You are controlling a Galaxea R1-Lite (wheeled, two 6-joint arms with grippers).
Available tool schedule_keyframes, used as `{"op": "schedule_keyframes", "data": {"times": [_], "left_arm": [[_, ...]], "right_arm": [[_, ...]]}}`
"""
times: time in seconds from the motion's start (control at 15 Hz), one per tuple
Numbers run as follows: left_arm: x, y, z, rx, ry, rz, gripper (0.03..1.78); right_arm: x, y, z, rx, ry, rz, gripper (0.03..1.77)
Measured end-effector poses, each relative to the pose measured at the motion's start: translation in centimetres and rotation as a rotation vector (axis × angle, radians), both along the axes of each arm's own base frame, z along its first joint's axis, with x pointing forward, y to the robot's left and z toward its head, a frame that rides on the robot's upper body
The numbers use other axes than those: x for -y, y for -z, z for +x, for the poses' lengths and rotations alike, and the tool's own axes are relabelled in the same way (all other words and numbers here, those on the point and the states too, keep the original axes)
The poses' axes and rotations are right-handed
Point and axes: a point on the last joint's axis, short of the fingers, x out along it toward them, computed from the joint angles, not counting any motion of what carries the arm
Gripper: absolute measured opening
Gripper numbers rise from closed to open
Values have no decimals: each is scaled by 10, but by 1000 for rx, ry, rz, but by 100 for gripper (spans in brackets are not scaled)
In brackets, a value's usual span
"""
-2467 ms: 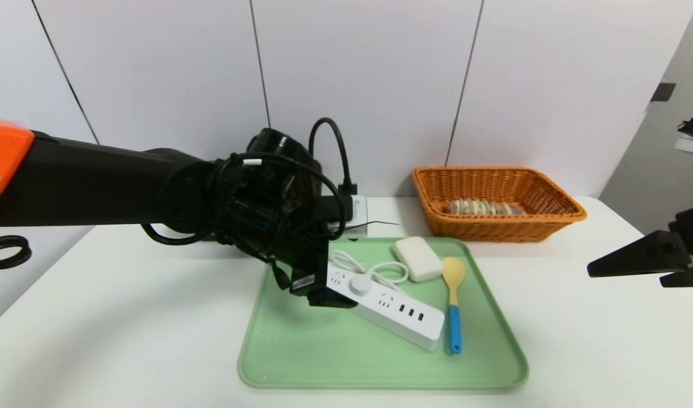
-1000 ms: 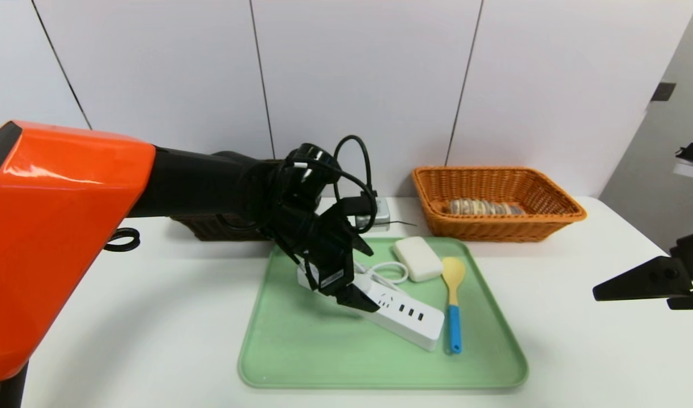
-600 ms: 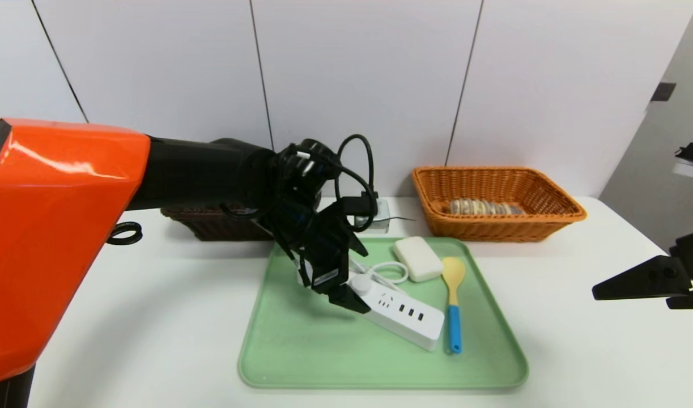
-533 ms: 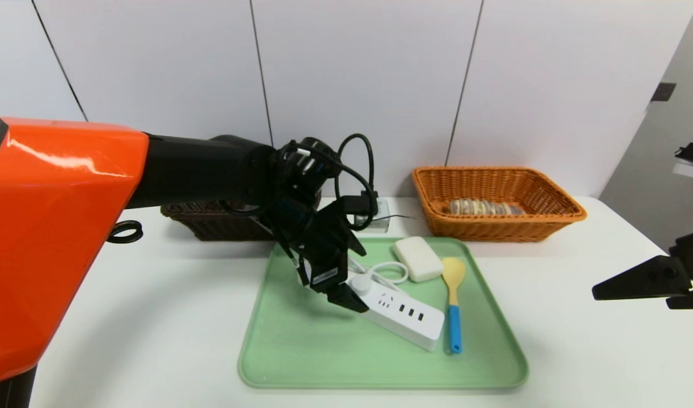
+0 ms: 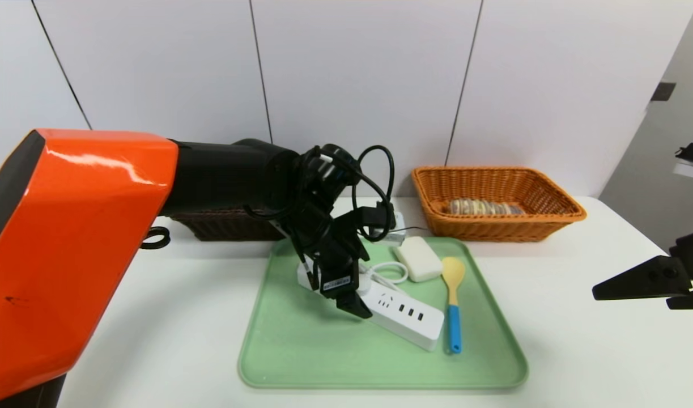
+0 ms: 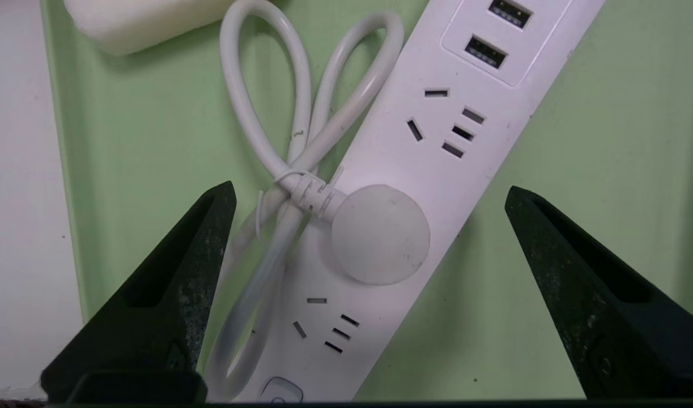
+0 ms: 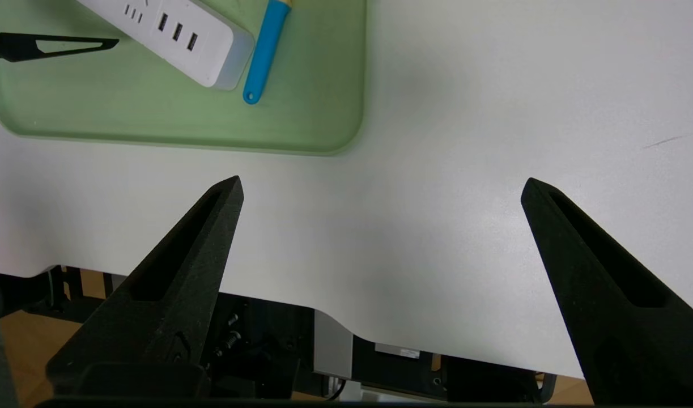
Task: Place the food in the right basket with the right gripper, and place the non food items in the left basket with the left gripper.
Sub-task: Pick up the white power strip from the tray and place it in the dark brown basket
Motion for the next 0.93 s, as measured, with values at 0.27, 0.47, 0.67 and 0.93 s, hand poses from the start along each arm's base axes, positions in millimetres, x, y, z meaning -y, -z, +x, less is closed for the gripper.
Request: {"op": "schedule_keyframes", "data": {"times": [0.27,0.47,0.67,0.93], "left_arm": [[5,2,-2,-6,21,72,169],[8,9,2,-8,15,88,169],[11,16,5,-11,12,87,169],[13,22,9,-11,9,84,169]], "right_arm": [[1,0,1,-1,3,3,170],[2,0,1,-4,3,18,170],[2,0,1,-4,7,18,170],[2,0,1,-4,8,17,170]]}}
